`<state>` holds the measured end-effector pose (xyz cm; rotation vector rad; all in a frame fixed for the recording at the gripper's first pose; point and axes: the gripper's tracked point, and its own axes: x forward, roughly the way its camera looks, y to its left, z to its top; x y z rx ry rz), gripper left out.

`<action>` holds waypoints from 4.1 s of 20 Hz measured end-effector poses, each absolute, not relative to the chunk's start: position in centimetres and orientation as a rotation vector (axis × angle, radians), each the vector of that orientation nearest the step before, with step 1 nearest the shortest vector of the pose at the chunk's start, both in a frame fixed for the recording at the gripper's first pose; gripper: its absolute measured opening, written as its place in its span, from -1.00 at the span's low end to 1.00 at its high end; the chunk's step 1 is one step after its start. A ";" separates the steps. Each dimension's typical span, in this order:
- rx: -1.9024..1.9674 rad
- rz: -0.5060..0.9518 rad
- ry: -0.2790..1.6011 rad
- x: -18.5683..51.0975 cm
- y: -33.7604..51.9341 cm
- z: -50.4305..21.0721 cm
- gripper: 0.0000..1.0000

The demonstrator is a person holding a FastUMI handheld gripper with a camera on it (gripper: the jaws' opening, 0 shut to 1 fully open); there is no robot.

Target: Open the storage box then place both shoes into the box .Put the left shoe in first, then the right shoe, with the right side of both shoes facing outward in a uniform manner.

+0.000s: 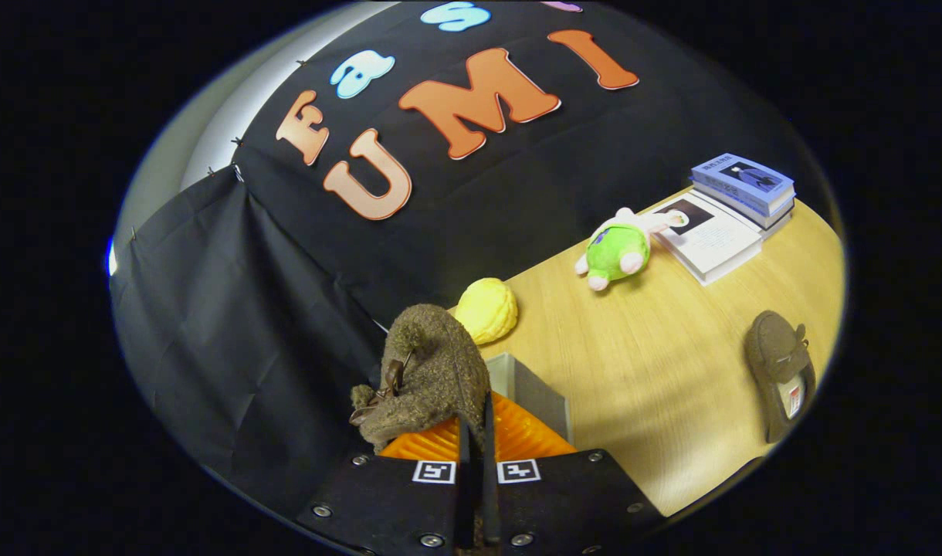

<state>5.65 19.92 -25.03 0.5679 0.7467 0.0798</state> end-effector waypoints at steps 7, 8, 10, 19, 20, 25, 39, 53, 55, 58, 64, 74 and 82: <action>0.567 0.096 0.842 6.3 25.2 -28.5 -0.89; 0.565 0.086 0.861 6.3 25.6 -29.2 -0.89; 0.555 0.070 0.892 6.2 26.2 -30.6 -0.89; 0.553 0.064 1.104 4.3 30.1 -35.9 -0.70; 0.559 0.053 1.129 4.0 30.0 -36.3 -0.69; 0.642 0.153 1.192 3.5 32.3 -35.7 -0.16; 0.450 0.230 0.817 2.2 19.1 -24.2 0.83; 0.295 -0.028 0.828 -3.3 -0.9 -29.1 0.91; 0.324 -0.035 0.860 -4.9 -2.4 -30.0 0.92; 0.396 -0.081 0.874 -6.1 -5.2 -31.1 0.91; 0.360 -0.201 0.947 -8.8 -10.7 -34.5 0.88; 0.323 -0.277 1.058 -9.0 -13.2 -40.4 0.49; 0.308 -0.365 1.039 -7.6 -14.3 -42.4 -0.24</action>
